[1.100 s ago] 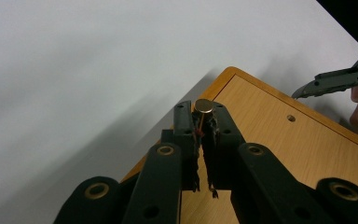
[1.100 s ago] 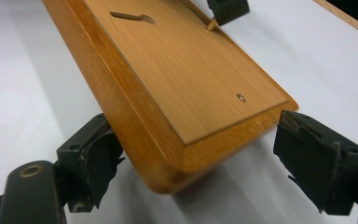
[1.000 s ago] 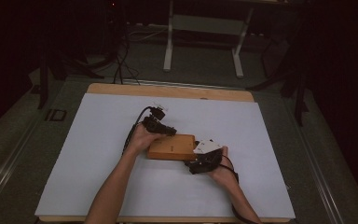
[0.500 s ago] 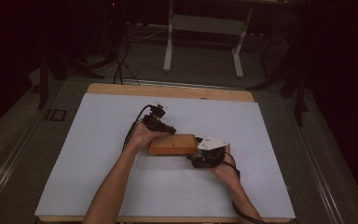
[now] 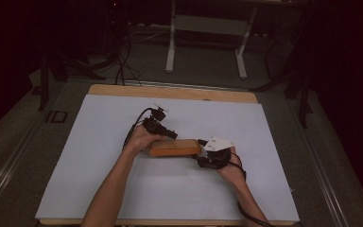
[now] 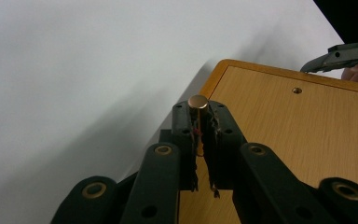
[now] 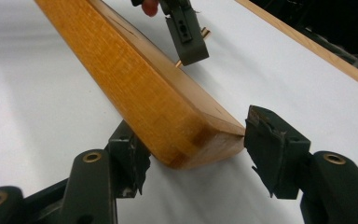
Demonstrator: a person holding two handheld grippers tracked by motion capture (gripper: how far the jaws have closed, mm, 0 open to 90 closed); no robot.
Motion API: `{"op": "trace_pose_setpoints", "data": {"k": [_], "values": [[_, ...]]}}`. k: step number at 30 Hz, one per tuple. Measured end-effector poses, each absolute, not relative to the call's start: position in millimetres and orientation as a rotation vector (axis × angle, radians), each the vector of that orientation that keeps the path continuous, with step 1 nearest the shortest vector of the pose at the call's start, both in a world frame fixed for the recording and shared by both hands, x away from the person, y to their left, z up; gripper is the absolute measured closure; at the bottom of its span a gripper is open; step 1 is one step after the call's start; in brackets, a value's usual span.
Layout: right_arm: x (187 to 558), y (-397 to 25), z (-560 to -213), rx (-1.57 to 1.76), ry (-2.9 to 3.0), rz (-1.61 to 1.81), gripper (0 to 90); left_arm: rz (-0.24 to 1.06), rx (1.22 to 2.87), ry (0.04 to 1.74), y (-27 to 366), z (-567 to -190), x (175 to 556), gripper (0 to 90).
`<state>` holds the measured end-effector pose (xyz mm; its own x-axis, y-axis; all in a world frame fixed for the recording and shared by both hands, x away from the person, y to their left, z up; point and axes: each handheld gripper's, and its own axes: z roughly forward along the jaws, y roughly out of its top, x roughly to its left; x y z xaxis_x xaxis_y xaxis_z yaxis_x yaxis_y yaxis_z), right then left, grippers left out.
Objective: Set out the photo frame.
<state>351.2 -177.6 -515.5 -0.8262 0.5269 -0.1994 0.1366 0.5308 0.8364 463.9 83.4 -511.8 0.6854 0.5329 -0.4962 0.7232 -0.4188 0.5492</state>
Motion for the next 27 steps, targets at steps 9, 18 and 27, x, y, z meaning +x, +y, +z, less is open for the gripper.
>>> {"op": "trace_pose_setpoints", "data": {"k": [9,18,27], "values": [[354,-171,-514,0.484,2.373,1.239,36.7,-0.296,2.126,0.946,83,-512,463,82.5],[358,-167,-509,0.481,2.343,1.271,41.6,-0.213,2.131,0.925,84,-510,459,72.0],[359,-168,-507,0.499,2.331,1.286,45.4,-0.110,2.060,0.928,98,-498,452,67.3]]}}
